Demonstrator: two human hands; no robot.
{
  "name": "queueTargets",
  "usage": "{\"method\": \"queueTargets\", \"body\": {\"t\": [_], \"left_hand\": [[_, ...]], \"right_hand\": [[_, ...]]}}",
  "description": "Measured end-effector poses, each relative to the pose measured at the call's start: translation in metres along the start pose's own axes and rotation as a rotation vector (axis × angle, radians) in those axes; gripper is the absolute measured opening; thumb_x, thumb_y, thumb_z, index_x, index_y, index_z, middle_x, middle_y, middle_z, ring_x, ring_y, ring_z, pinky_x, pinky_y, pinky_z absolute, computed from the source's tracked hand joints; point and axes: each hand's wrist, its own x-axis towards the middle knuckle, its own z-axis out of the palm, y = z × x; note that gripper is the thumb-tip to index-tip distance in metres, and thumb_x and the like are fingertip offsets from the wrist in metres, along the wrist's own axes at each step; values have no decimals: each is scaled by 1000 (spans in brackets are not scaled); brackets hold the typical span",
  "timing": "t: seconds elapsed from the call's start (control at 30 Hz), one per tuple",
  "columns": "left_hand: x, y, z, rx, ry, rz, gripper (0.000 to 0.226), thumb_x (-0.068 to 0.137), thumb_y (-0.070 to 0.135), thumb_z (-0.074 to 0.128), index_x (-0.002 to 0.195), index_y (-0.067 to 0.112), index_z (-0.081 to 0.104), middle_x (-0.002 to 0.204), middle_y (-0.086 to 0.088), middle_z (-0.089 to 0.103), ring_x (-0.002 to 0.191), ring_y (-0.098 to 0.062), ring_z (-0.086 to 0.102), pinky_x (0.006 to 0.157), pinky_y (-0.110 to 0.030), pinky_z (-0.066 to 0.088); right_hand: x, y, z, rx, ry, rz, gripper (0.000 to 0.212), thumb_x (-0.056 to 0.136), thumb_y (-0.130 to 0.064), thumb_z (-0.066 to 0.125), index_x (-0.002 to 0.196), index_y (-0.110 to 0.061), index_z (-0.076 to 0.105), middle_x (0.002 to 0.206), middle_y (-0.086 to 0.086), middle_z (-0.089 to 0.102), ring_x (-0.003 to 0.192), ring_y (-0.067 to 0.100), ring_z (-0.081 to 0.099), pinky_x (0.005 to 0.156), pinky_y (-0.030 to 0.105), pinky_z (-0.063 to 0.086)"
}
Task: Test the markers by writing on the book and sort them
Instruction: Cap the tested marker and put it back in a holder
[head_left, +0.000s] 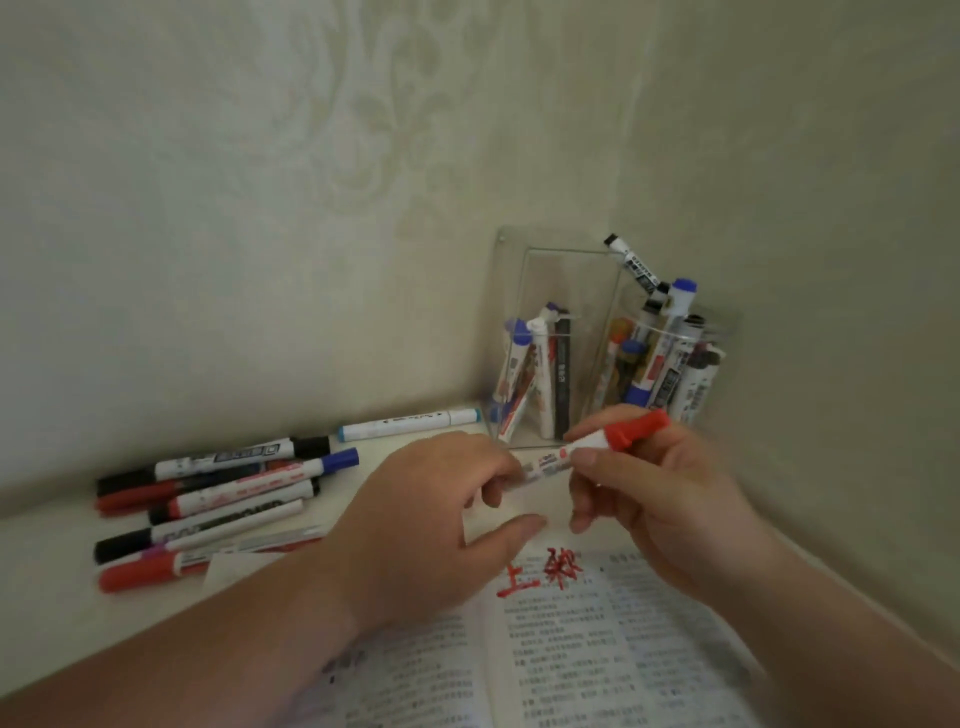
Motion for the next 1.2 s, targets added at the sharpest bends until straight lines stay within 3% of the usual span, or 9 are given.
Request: {"method": "queueTargets", "body": {"t": [0.13, 0.3, 0.43, 0.6, 0.7, 0.77, 0.9, 1.07, 1.2], "left_hand": [[3, -3, 4, 76, 45, -11, 14, 92, 45, 57, 91, 35, 66, 82, 24, 54, 78, 5, 47, 71, -15, 38], [2, 5, -6, 8, 129, -111, 11, 86, 47, 59, 91, 38, 63, 82, 23, 56, 78, -3, 54, 69, -24, 46], [30, 19, -39, -54, 186, -256, 8, 81, 39, 70, 82, 36, 63, 83, 16, 61, 73, -7, 56, 63, -16, 42], [103, 22, -76, 109, 64, -203, 37, 80, 53, 70, 110, 36, 58, 104, 22, 55, 89, 4, 54, 78, -17, 44], [149, 7, -76, 228, 21, -136, 66, 83, 58, 69, 137, 24, 52, 136, 6, 50, 127, -13, 47, 107, -32, 39], [167, 0, -67, 210, -68, -193, 76, 85, 55, 70, 147, 21, 44, 149, 1, 45, 138, -18, 40, 113, -32, 31], [177, -9, -53, 174, -66, -196, 66, 91, 45, 69, 146, 16, 46, 145, -2, 53, 134, -21, 47, 112, -34, 37], [186, -6, -64, 97, -18, -250, 52, 95, 55, 57, 140, 30, 51, 137, 5, 59, 126, -17, 54, 109, -42, 40], [206, -3, -79, -17, -2, -340, 47, 98, 55, 52, 134, 25, 58, 129, 1, 62, 118, -19, 57, 98, -32, 43]], "right_hand": [[-2, -8, -2, -94, 55, 3, 6, 79, -11, 75, 83, -10, 71, 69, 23, 65, 61, 34, 64, 56, 37, 54], [-7, -18, -3, -314, 203, -107, 10, 88, -12, 76, 90, -20, 74, 75, 11, 72, 64, 25, 72, 56, 32, 58], [-5, -19, -8, -315, 257, -181, 21, 85, -18, 77, 87, -39, 76, 74, 7, 72, 63, 22, 69, 55, 28, 58], [-4, -16, -14, -291, 240, -216, 28, 87, -16, 75, 86, -43, 76, 77, 7, 68, 63, 20, 64, 56, 34, 60], [-4, -13, -17, -262, 224, -249, 36, 93, -5, 67, 92, -39, 77, 78, 11, 66, 65, 20, 62, 54, 29, 53], [-5, -13, -18, -257, 236, -252, 36, 95, -4, 63, 96, -37, 76, 78, 9, 68, 66, 22, 63, 53, 28, 52], [-3, -17, -19, -222, 303, -249, 28, 94, -8, 67, 96, -36, 68, 78, 6, 70, 72, 36, 66, 51, 32, 56], [-6, -31, -16, -287, 376, -308, 22, 90, -13, 71, 87, -33, 65, 73, 5, 67, 62, 29, 66, 53, 46, 60], [-3, -58, -8, -400, 470, -465, 18, 89, -10, 73, 85, -26, 65, 75, -6, 67, 48, -1, 59, 43, 15, 49]]}}
